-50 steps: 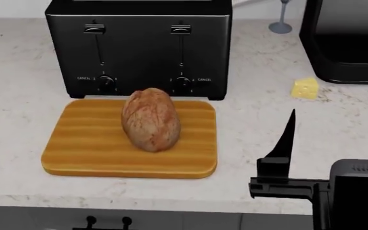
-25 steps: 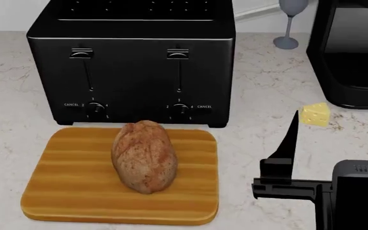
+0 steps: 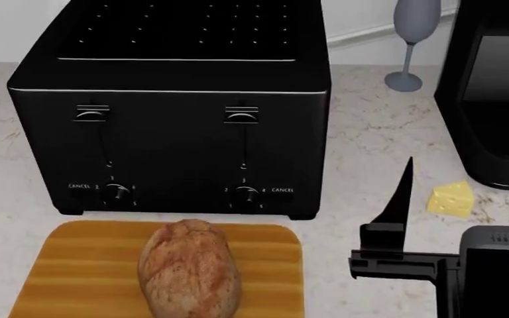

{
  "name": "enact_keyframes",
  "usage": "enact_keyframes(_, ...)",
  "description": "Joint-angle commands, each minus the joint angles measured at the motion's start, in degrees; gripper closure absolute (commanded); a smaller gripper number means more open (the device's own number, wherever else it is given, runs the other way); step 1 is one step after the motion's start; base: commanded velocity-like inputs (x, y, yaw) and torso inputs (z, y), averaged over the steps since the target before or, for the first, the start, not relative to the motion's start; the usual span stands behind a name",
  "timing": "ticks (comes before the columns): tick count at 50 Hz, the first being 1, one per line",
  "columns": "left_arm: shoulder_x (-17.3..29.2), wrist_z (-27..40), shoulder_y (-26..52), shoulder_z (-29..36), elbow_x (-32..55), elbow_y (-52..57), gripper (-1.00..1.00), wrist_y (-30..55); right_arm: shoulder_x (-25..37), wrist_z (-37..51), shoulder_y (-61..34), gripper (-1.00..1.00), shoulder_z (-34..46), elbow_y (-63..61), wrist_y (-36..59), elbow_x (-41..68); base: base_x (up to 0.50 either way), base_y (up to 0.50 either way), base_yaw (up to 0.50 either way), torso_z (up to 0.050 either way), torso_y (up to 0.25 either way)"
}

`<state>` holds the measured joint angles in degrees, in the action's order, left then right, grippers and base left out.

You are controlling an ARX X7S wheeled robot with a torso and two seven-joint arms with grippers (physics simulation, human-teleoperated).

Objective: Pick up the wedge of cheese and place it on the slice of bread to prepare a simple cheese on bread dish.

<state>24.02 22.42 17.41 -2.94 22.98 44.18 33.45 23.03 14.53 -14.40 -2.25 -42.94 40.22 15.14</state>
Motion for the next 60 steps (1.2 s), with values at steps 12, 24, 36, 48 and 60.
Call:
enact_keyframes(12,0.05,0.31,-0.02,0.25,0.29,-0.31,-1.00,-0.37,0.04,1.38,-0.92,-1.00,0.21,1.03,3.29,0.35,0.00,0.00,0.00,0.000,0.000)
enact_keyframes(24,0.09,0.35,-0.43,0.29,0.27,-0.74,-1.00,-1.00,0.00,1.63,-2.89,-1.00,1.06,5.27,7.12,0.94,0.00,0.00,0.00,0.000,0.000)
enact_keyframes(36,0.63,0.96,-0.22,1.18,0.02,-0.12,-1.00,0.31,-0.25,2.32,-4.41,-1.00,1.26,8.35,10.20,1.32,0.00,0.00,0.00,0.000,0.000)
enact_keyframes(48,0.24,0.66,-1.12,0.79,0.19,-0.75,-1.00,-1.68,0.20,2.27,-5.64,-1.00,3.29,12.19,14.19,1.44,0.00,0.00,0.00,0.000,0.000)
enact_keyframes(60,0.63,1.16,-0.29,0.55,1.23,0.18,-1.00,-0.17,1.10,2.99,-8.67,-1.00,3.55,11.50,22.50,2.97,0.00,0.00,0.00,0.000,0.000)
